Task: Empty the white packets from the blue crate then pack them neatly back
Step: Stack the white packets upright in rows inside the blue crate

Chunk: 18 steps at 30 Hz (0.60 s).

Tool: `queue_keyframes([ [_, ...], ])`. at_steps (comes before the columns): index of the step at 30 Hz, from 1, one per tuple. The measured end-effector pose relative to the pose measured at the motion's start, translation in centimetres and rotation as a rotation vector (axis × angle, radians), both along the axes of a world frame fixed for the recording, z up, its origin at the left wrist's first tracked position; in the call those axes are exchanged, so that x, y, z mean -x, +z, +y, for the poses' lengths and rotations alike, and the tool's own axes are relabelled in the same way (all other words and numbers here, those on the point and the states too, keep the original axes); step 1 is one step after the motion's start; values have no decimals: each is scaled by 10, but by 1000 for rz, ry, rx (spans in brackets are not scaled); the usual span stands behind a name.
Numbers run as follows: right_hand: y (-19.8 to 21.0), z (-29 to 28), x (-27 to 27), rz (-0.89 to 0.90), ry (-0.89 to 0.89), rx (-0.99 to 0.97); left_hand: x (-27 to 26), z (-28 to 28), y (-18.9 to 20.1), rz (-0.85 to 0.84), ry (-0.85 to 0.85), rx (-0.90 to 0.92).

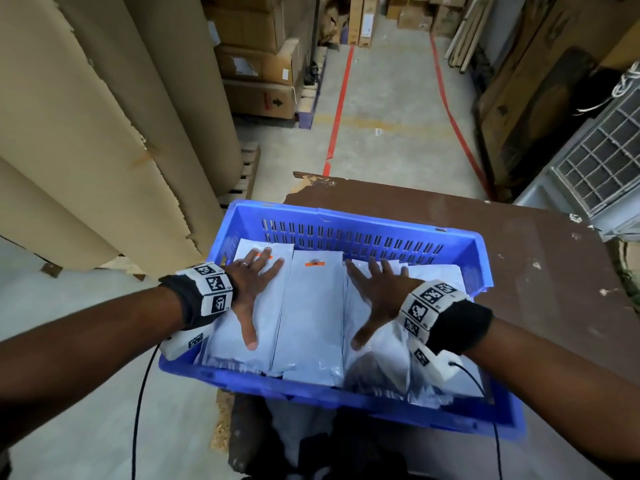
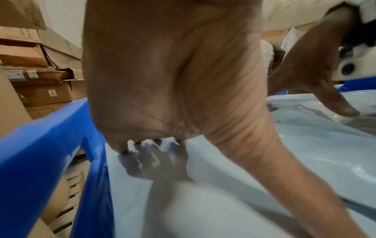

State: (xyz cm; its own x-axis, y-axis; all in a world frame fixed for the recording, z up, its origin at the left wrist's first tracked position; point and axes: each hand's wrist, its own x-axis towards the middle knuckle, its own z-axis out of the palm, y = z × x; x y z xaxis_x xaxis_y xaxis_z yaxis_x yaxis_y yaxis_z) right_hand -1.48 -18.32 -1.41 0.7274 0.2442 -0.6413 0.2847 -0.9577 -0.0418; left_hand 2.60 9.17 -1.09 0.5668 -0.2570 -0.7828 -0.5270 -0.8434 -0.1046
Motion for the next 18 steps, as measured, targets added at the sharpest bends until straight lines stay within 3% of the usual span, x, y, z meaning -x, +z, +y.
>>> queue_keyframes([
  [5,9,46,-28,-22,88,-189,1,-3,1,3,25,-26],
  [12,-40,90,-19,88,107,-38,3,-9,-18,10,-4,-73],
  [18,-60,88,-17,34,-11,-96,0,-6,-47,-59,-81,-84],
])
